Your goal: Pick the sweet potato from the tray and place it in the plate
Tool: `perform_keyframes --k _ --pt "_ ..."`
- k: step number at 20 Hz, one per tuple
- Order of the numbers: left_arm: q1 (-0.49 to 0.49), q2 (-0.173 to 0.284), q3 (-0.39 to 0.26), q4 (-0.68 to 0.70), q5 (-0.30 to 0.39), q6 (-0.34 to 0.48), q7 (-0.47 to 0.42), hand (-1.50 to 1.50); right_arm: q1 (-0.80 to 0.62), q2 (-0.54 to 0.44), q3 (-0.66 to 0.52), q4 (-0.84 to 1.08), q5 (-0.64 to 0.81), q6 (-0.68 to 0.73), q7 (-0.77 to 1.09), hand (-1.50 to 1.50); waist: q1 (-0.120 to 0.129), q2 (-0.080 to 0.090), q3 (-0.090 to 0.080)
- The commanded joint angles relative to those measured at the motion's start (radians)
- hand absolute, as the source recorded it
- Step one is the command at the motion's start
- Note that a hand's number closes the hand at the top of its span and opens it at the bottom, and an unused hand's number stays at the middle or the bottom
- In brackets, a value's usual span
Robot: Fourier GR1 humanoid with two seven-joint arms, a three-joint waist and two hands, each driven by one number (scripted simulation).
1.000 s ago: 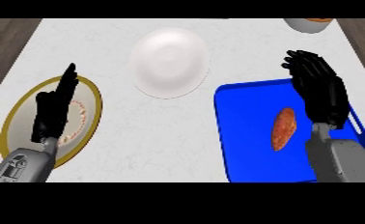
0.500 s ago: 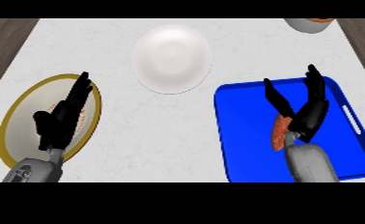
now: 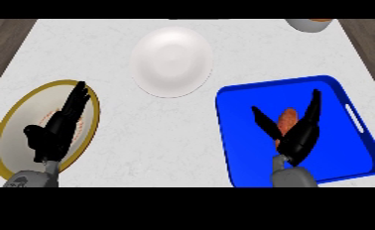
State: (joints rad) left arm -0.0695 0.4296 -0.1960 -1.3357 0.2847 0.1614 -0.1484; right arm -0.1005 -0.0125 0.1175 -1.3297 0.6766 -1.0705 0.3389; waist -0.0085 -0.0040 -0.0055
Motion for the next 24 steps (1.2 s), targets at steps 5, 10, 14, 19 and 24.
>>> perform_keyframes --k 5,10,14,19,24 --pt "0.036 0.021 0.014 -0.036 -0.003 -0.004 0.005 0.0 0.076 -0.003 -0.023 -0.055 0.287 0.334 0.404 -1.5 -0.001 -0.004 -0.002" --pt "0.06 0.007 0.01 -0.039 -0.007 -0.018 -0.028 0.0 0.088 0.009 0.029 -0.235 0.383 0.618 0.681 -1.5 -0.004 -0.005 0.0" --pt "0.046 0.01 0.028 -0.039 0.005 -0.039 -0.012 0.0 0.037 0.012 0.103 -0.349 0.407 0.766 0.917 -1.5 0.009 0.0 0.003" --pt "0.003 -0.037 0.016 0.005 -0.039 -0.015 -0.007 0.0 0.037 0.012 0.026 -0.416 0.382 0.903 0.957 -1.5 0.004 0.003 0.005" --pt "0.002 -0.053 0.032 0.035 -0.041 -0.026 -0.034 0.0 0.098 0.012 0.023 -0.437 0.368 1.004 0.962 -1.5 0.002 0.004 0.004"
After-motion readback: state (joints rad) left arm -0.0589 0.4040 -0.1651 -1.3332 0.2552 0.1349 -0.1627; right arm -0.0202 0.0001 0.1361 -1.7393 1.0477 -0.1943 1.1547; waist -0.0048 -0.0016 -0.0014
